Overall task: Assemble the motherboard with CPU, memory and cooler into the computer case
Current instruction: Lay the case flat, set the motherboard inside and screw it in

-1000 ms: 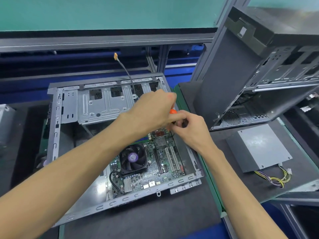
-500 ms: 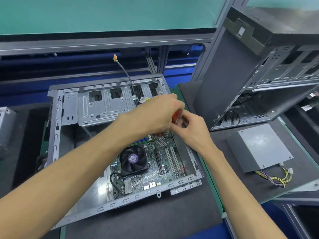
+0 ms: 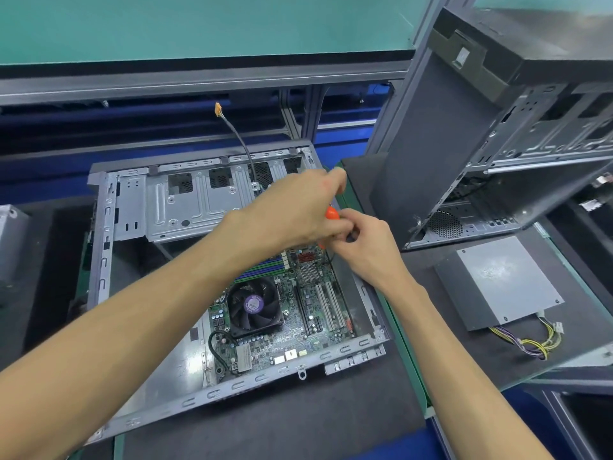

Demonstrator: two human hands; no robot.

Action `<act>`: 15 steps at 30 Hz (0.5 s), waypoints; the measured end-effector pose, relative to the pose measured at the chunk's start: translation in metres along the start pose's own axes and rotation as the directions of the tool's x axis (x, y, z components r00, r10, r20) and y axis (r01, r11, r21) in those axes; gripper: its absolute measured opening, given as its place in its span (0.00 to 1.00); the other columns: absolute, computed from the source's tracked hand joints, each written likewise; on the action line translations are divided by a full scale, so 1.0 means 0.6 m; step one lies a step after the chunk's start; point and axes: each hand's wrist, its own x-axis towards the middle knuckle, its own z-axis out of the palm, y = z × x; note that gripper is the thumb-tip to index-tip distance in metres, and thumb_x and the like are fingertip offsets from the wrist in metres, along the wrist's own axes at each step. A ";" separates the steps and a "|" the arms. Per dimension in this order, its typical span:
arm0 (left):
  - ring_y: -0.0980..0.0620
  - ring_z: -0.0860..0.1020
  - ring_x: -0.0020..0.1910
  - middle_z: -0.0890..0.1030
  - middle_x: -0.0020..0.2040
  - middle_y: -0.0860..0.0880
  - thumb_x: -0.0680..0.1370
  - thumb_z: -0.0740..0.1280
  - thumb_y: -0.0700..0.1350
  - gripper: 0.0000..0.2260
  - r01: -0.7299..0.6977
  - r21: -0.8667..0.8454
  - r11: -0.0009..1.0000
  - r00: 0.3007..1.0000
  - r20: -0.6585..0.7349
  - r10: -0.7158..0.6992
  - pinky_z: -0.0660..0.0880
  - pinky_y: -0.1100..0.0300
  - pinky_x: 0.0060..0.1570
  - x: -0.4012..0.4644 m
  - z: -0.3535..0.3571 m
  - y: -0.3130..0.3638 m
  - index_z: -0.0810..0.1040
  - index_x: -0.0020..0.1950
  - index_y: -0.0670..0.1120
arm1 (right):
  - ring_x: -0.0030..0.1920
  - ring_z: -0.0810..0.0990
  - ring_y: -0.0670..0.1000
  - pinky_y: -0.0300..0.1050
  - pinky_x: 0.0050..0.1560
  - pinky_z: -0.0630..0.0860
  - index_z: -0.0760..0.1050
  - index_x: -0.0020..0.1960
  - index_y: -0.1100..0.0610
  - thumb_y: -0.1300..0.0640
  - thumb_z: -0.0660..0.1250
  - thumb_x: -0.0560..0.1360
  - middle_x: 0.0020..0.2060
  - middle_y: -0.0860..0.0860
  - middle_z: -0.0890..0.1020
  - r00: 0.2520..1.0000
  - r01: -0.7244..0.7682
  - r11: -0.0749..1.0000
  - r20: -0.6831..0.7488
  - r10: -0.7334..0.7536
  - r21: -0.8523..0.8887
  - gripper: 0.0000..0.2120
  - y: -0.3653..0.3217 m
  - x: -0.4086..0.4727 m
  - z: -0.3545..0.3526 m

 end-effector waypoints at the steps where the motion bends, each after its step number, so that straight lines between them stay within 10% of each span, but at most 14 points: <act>1: 0.44 0.77 0.42 0.78 0.41 0.49 0.75 0.67 0.61 0.19 0.053 0.050 0.997 0.998 -0.049 -0.051 0.75 0.51 0.43 0.001 0.003 -0.002 0.75 0.52 0.46 | 0.30 0.70 0.44 0.39 0.32 0.65 0.79 0.41 0.39 0.35 0.69 0.65 0.28 0.43 0.74 1.000 0.001 1.000 0.005 -0.002 0.023 0.10 0.002 0.001 0.000; 6: 0.48 0.77 0.49 0.75 0.45 0.52 0.76 0.68 0.45 0.05 -0.091 -0.009 0.996 0.987 0.131 0.091 0.74 0.54 0.46 0.009 -0.010 -0.008 0.78 0.51 0.50 | 0.28 0.69 0.44 0.42 0.31 0.64 0.71 0.34 0.42 0.37 0.71 0.67 0.27 0.43 0.73 1.000 -0.002 1.000 0.002 0.002 0.019 0.13 0.002 0.004 0.000; 11: 0.46 0.78 0.44 0.77 0.41 0.51 0.76 0.67 0.61 0.17 0.036 0.053 0.998 0.999 0.025 -0.037 0.75 0.52 0.43 0.006 -0.005 -0.009 0.75 0.52 0.48 | 0.28 0.69 0.44 0.43 0.32 0.65 0.80 0.44 0.48 0.35 0.69 0.66 0.27 0.43 0.73 1.000 -0.022 1.000 0.014 0.022 0.020 0.18 0.006 0.004 0.001; 15: 0.49 0.75 0.46 0.75 0.43 0.52 0.76 0.69 0.47 0.06 -0.068 -0.004 0.998 0.992 0.105 0.068 0.71 0.56 0.44 0.011 -0.005 -0.012 0.77 0.53 0.51 | 0.28 0.69 0.45 0.44 0.31 0.65 0.72 0.36 0.47 0.37 0.70 0.66 0.27 0.45 0.73 1.000 -0.021 1.000 0.017 0.021 0.013 0.15 -0.001 0.004 0.000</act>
